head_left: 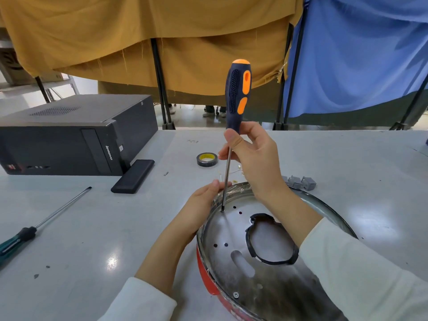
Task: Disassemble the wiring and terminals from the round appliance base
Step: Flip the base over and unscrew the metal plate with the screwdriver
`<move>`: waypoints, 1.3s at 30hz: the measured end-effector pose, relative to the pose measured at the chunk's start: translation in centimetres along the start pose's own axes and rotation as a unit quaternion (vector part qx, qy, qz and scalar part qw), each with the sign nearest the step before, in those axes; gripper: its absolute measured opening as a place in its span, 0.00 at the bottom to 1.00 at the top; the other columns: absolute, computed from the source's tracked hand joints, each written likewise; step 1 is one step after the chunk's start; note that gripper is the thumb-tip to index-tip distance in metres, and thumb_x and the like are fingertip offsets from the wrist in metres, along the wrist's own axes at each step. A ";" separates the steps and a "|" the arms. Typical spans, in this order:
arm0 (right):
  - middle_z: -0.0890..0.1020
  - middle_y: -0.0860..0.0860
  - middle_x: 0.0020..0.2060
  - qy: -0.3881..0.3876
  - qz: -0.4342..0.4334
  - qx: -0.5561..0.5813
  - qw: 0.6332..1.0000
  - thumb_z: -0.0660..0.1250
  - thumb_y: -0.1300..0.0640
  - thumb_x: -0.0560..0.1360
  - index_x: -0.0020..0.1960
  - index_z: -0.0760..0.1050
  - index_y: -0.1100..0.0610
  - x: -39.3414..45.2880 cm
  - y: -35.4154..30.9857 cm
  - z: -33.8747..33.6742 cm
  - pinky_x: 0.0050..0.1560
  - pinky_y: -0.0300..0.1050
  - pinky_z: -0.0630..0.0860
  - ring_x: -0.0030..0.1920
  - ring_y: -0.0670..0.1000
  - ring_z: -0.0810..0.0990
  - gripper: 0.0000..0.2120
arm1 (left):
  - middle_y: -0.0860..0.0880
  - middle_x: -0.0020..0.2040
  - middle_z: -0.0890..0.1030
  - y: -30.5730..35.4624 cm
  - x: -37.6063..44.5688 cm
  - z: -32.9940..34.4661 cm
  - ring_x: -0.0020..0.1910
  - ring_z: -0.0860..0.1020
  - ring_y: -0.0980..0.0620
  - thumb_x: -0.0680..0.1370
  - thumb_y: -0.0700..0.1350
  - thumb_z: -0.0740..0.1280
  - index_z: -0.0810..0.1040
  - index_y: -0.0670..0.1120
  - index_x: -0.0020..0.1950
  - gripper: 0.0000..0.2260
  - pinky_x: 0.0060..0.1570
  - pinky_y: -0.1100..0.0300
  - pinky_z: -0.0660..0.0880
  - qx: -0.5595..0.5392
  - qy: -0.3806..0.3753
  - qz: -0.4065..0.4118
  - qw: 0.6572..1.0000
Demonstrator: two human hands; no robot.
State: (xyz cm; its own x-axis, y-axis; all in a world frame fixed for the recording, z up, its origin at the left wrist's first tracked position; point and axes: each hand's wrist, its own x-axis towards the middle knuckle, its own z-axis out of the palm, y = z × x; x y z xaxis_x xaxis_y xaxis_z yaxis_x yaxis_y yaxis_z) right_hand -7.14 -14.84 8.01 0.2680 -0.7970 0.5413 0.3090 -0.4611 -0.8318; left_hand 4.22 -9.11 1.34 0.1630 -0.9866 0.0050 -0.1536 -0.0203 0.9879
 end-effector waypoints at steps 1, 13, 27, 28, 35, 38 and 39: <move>0.80 0.48 0.30 -0.019 0.006 0.008 1.000 0.65 0.57 0.78 0.50 0.74 0.56 0.1 0.0 0.0 0.41 0.44 0.79 0.32 0.49 0.79 0.03 | 0.66 0.51 0.79 0.0 0.0 0.0 0.50 0.74 0.74 0.82 0.54 0.53 0.80 0.58 0.55 0.15 0.42 0.79 0.68 0.001 0.001 -0.002 1.000; 0.67 0.47 0.31 -0.054 0.076 0.134 0.987 0.63 0.47 0.76 0.57 0.62 0.54 0.4 -0.6 0.8 0.30 0.35 0.64 0.27 0.43 0.62 0.17 | 0.60 0.57 0.80 0.0 0.1 0.1 0.58 0.75 0.66 0.82 0.51 0.56 0.78 0.53 0.61 0.14 0.53 0.70 0.69 0.012 -0.002 0.007 1.000; 0.82 0.46 0.32 -0.012 0.055 0.053 0.997 0.71 0.63 0.73 0.48 0.73 0.63 1.4 -1.9 -0.2 0.48 0.47 0.81 0.40 0.53 0.84 0.07 | 0.62 0.55 0.78 0.5 0.0 0.2 0.57 0.74 0.64 0.83 0.47 0.57 0.77 0.57 0.58 0.12 0.49 0.75 0.67 0.035 -0.011 0.003 0.999; 0.82 0.47 0.34 -0.021 0.052 0.052 0.997 0.70 0.63 0.74 0.48 0.74 0.62 1.3 -2.0 -0.1 0.47 0.45 0.81 0.41 0.53 0.85 0.06 | 0.63 0.54 0.78 0.5 0.0 0.2 0.56 0.74 0.65 0.83 0.47 0.56 0.77 0.58 0.57 0.12 0.47 0.76 0.68 0.036 -0.012 0.002 0.999; 0.79 0.51 0.40 -0.096 0.025 -0.027 0.995 0.58 0.64 0.81 0.55 0.72 0.59 1.3 -2.0 0.3 0.44 0.42 0.77 0.36 0.47 0.79 0.06 | 0.61 0.56 0.79 0.3 0.3 0.2 0.56 0.75 0.66 0.83 0.46 0.57 0.77 0.59 0.55 0.11 0.53 0.73 0.69 0.041 -0.010 0.004 0.999; 0.71 0.52 0.37 -0.118 0.050 0.024 0.992 0.55 0.64 0.81 0.57 0.66 0.55 1.5 -1.9 0.5 0.36 0.40 0.67 0.32 0.46 0.67 0.08 | 0.66 0.51 0.78 0.5 0.2 0.3 0.49 0.74 0.73 0.82 0.46 0.57 0.77 0.59 0.56 0.11 0.43 0.80 0.68 0.041 -0.009 0.002 0.999; 0.69 0.52 0.37 -0.122 0.063 0.053 0.989 0.57 0.64 0.81 0.57 0.63 0.54 1.6 -2.0 0.5 0.34 0.40 0.65 0.31 0.46 0.65 0.08 | 0.66 0.51 0.78 0.5 0.1 0.3 0.50 0.74 0.73 0.83 0.46 0.57 0.77 0.58 0.56 0.11 0.44 0.80 0.68 0.040 -0.009 0.002 0.999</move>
State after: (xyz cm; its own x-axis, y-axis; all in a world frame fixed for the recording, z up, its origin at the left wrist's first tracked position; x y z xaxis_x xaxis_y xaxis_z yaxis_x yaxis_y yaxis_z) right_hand -6.86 -15.01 10.56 0.5185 -0.7213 0.4592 0.3496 -0.3113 -0.8837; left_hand 3.91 -9.31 1.77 0.1449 -0.9894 0.0064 -0.2317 -0.0276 0.9724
